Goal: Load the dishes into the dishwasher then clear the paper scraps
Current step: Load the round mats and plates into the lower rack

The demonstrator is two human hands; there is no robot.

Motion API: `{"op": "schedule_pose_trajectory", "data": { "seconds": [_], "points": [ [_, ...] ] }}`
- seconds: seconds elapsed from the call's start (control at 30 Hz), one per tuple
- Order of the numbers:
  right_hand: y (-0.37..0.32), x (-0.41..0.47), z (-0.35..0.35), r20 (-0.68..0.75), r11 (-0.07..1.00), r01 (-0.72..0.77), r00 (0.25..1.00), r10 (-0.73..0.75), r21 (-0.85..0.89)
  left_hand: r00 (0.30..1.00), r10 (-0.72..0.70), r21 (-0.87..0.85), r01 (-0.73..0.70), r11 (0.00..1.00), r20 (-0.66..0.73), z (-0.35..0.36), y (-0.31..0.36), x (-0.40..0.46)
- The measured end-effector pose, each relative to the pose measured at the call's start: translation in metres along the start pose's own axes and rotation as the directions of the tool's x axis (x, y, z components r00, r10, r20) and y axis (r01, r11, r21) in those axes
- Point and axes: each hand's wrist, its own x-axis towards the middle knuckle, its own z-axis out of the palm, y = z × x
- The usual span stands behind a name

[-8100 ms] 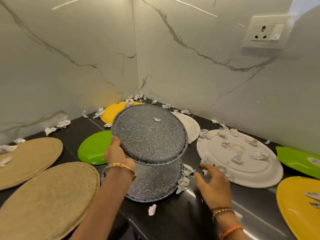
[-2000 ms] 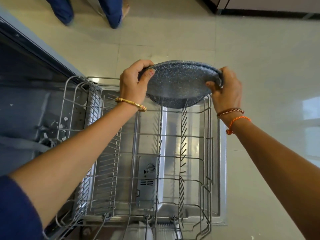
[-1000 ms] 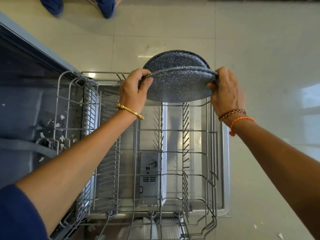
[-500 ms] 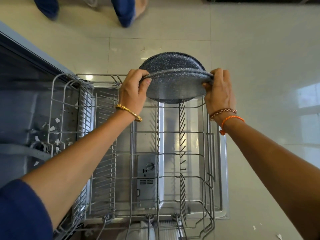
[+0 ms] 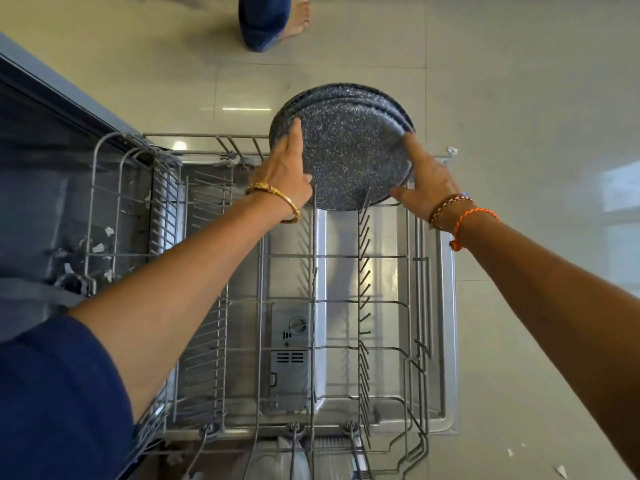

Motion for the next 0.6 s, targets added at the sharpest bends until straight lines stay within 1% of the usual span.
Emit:
{"op": "schedule_pose_trajectory", "data": {
  "seconds": [0.07, 0.17, 0.3, 0.37, 0.43, 0.47, 0.53, 0.6],
  "points": [
    [-0.005, -0.007, 0.009, -0.138, 1.0, 0.03, 0.99, -0.029, 0.002, 0.999, -0.033, -0.061, 0.033, 0.998, -0.009, 0.007, 0.0, -0.006],
    [-0.017, -0.024, 0.023, -0.372, 0.988, 0.061, 0.928, -0.005, 0.138, 0.99, -0.079, -0.136, 0.063, 0.989, -0.113, 0.017, -0.004, -0.025],
    [-0.034, -0.05, 0.032, -0.498, 0.945, 0.114, 0.866, 0.056, 0.305, 0.99, -0.032, -0.243, -0.003, 0.97, -0.137, 0.011, -0.003, -0.06],
    [-0.049, -0.067, 0.028, -0.556, 0.913, 0.172, 0.829, 0.068, 0.369, 0.986, -0.055, -0.297, 0.005, 0.955, -0.16, -0.001, 0.0, -0.079],
    [-0.072, -0.092, 0.02, -0.585, 0.88, 0.214, 0.807, 0.086, 0.424, 0.971, -0.123, -0.338, 0.048, 0.94, -0.204, -0.016, 0.004, -0.105],
    [-0.085, -0.108, 0.016, -0.576, 0.859, 0.231, 0.813, 0.088, 0.457, 0.96, -0.17, -0.365, 0.078, 0.928, -0.225, -0.026, 0.007, -0.12],
    [-0.11, -0.143, 0.012, -0.52, 0.824, 0.229, 0.849, 0.092, 0.519, 0.931, -0.272, -0.435, 0.147, 0.888, -0.242, -0.048, 0.014, -0.155],
    [-0.137, -0.182, 0.007, -0.438, 0.786, 0.192, 0.892, 0.11, 0.587, 0.887, -0.366, -0.542, 0.168, 0.823, -0.28, -0.073, 0.022, -0.197]
  ]
}}
